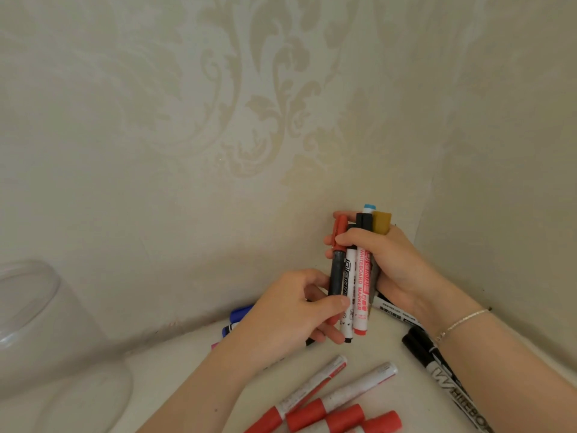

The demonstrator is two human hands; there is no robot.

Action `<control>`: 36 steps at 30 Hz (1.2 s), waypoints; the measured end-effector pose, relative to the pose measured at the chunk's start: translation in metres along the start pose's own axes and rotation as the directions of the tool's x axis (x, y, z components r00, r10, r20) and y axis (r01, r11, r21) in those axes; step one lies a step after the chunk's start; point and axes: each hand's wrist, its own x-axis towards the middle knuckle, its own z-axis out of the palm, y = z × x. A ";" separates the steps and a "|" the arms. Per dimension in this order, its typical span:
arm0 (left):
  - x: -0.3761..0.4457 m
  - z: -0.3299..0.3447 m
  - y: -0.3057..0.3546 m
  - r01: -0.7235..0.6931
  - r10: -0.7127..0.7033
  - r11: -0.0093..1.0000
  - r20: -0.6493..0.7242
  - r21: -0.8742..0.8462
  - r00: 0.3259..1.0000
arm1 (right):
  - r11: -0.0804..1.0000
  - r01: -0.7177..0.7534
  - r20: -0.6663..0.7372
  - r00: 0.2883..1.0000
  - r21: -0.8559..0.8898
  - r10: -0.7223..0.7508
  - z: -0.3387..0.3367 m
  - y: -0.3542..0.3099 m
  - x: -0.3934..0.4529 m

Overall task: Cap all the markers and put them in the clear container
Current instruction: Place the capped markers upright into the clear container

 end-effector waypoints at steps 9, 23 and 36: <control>0.001 0.002 -0.005 -0.054 0.065 0.991 -0.078 0.126 0.995 | 0.986 -0.159 0.096 0.983 0.039 0.155 0.006 -0.001 -0.004; -0.031 -0.022 0.009 0.143 -0.105 0.898 -0.114 0.416 0.988 | 0.999 0.017 0.051 0.999 -0.039 -0.015 0.040 -0.020 -0.011; -0.203 -0.159 -0.055 0.104 0.245 0.958 -0.952 0.267 0.183 | 0.967 0.171 0.204 0.970 -0.188 -0.132 0.090 -0.044 -0.040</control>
